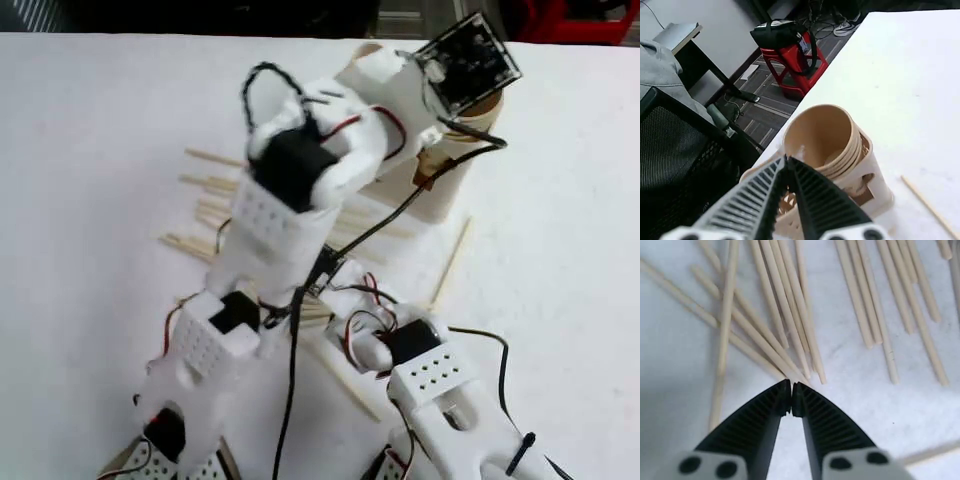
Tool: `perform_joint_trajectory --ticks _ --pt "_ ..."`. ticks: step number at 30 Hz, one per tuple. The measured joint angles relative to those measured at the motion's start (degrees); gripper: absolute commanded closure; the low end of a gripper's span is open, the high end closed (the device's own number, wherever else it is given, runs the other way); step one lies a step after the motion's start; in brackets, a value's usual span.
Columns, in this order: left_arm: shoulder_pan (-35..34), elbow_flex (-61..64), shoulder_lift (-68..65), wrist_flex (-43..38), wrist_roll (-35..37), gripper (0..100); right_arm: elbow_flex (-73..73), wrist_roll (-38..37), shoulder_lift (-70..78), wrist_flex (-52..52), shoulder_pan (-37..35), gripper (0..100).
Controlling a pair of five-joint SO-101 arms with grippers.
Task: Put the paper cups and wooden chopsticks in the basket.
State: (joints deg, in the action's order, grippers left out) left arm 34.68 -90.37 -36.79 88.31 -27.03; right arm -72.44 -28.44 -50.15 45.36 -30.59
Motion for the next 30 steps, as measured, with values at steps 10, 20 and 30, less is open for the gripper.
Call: perform_joint_trajectory --ticks 10,20,30 --pt "-9.9 -3.2 8.7 14.2 4.1 97 0.0 0.0 0.0 0.0 0.0 97.4" --pt "-16.5 20.7 34.1 14.2 6.9 98 0.0 0.0 0.0 0.0 0.0 97.4" --pt "-19.3 53.4 64.1 12.9 6.9 98 0.0 0.0 0.0 0.0 0.0 97.4"
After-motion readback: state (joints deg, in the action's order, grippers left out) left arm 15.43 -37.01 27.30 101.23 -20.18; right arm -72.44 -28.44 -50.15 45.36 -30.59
